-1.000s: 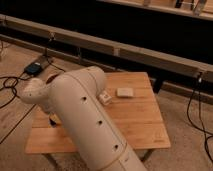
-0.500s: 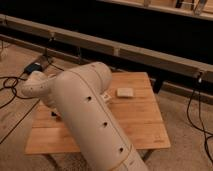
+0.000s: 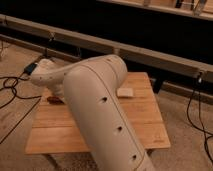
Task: Place the eraser on the white sponge
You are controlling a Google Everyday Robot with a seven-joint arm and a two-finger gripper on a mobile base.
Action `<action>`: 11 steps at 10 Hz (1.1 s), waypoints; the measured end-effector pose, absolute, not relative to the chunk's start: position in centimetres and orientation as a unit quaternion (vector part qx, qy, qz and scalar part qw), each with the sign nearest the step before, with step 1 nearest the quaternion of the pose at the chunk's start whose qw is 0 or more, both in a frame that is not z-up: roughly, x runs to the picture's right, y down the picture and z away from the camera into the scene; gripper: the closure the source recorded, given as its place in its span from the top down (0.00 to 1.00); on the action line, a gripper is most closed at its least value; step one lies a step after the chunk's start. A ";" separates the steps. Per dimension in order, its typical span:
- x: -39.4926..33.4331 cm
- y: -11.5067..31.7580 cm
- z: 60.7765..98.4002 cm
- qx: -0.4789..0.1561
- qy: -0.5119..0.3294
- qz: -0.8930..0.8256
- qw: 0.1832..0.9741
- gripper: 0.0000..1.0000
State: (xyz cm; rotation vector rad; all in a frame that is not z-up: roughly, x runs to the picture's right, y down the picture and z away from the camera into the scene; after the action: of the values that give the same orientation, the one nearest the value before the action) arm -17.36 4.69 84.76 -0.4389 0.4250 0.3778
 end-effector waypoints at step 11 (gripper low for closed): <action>-0.4 -3.3 83.1 -0.109 0.282 0.498 0.813 0.00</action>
State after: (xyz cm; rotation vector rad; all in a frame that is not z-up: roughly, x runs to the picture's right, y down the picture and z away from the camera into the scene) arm -0.40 -3.31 83.08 -0.2329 0.6022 1.0634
